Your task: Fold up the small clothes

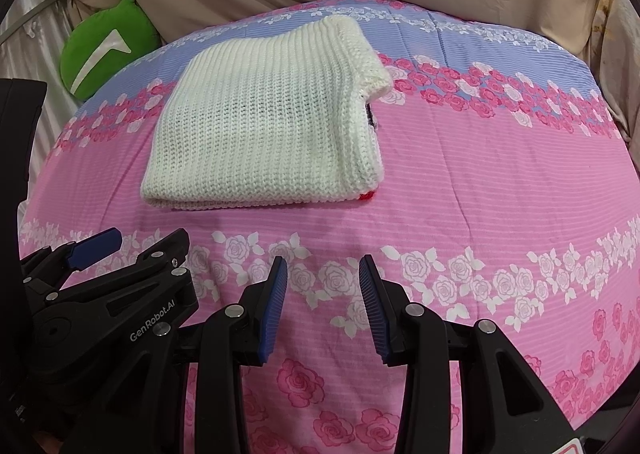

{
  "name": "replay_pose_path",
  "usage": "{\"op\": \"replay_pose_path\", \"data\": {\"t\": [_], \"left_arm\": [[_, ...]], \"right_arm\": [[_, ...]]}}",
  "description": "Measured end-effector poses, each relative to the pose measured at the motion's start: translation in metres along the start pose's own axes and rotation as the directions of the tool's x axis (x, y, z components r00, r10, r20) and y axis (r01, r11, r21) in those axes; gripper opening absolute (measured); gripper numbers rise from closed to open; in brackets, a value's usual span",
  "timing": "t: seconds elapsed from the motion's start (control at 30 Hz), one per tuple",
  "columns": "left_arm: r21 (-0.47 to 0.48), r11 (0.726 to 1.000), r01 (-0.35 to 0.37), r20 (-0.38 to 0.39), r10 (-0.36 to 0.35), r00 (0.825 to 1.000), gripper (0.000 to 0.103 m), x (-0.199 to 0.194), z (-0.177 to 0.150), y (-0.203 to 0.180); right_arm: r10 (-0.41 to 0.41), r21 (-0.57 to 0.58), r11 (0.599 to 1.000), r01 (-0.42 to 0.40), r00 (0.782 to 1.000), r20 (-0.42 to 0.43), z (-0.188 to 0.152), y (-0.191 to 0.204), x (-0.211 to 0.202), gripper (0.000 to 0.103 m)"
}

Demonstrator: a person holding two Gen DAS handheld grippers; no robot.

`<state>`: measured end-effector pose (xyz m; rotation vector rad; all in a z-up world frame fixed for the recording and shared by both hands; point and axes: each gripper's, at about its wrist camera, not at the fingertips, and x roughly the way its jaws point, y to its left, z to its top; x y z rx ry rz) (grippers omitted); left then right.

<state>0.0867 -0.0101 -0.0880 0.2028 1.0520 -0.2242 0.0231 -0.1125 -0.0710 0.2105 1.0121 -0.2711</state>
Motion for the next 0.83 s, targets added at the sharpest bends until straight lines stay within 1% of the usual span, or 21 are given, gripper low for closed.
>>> {"op": "replay_pose_path", "data": {"t": [0.17,0.4,0.83], "left_arm": [[-0.005,1.000,-0.004,0.005,0.004,1.000,0.064,-0.0008,-0.0008,0.0011],[-0.024,0.999,0.026,-0.013,-0.027,1.000,0.064,0.0027,-0.0003,0.0059],[-0.005,1.000,-0.004,-0.004,0.004,1.000,0.064,0.0000,-0.0002,-0.0003]], "right_arm": [[-0.001,0.001,1.000,0.001,1.000,-0.001,-0.0004,0.0007,0.0007,0.039],[-0.006,0.004,1.000,0.006,1.000,0.003,-0.0016,0.0035,0.0021,0.039],[-0.012,0.023,1.000,0.012,1.000,-0.003,-0.0029,0.0044,0.0028,0.039]]}}
